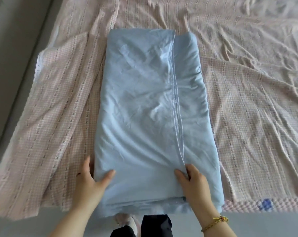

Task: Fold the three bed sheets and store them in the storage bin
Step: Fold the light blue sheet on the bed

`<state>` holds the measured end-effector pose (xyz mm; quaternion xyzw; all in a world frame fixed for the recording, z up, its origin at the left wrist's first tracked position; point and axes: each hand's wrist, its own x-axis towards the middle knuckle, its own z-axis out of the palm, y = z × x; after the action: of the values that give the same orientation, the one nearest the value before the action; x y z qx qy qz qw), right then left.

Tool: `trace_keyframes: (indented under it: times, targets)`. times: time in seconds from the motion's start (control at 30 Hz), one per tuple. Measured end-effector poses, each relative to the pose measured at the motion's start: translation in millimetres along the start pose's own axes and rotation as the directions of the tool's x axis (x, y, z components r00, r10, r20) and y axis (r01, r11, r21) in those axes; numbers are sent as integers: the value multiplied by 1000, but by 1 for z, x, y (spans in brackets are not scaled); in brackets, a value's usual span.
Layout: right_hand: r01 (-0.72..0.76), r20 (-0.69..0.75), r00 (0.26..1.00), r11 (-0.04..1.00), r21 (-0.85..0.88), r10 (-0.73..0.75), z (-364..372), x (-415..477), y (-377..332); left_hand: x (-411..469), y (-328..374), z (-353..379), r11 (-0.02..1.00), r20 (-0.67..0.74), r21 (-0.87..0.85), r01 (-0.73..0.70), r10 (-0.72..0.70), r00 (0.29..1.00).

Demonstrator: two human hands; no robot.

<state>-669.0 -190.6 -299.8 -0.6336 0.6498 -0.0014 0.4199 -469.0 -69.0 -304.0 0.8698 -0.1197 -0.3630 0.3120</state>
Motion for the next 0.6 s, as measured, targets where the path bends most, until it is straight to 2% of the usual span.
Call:
trace_keyframes:
  times: [0.07,0.17,0.23,0.27,0.33,0.4,0.47,0.6]
  targets:
    - [-7,-84,996,997,-72,1,-4,0,8,-5,-2,0,998,61,-17,57,-55,997]
    - [15,-102,994,996,-93,-24,4,-7,13,-14,-5,3,994,74,-59,89,-84,994]
    - [-1,-165,986,988,-158,-26,8,-15,14,-15,-7,5,987,94,-95,131,-122,988]
    - [-60,-233,972,986,-154,23,7,-18,16,-14,-7,4,977,118,-128,172,-157,980]
    - [-194,-332,926,981,-13,179,-6,-24,21,-9,-11,1,950,193,-180,254,-219,956]
    - [-276,-305,906,956,96,292,-22,-24,32,-8,-12,-2,937,271,-183,297,-243,932]
    - [-272,-219,931,954,125,293,-34,-25,34,-11,-10,-5,931,317,-184,315,-247,916]
    - [-337,-24,934,903,268,356,-55,-28,22,-24,0,-18,917,299,-239,319,-243,923]
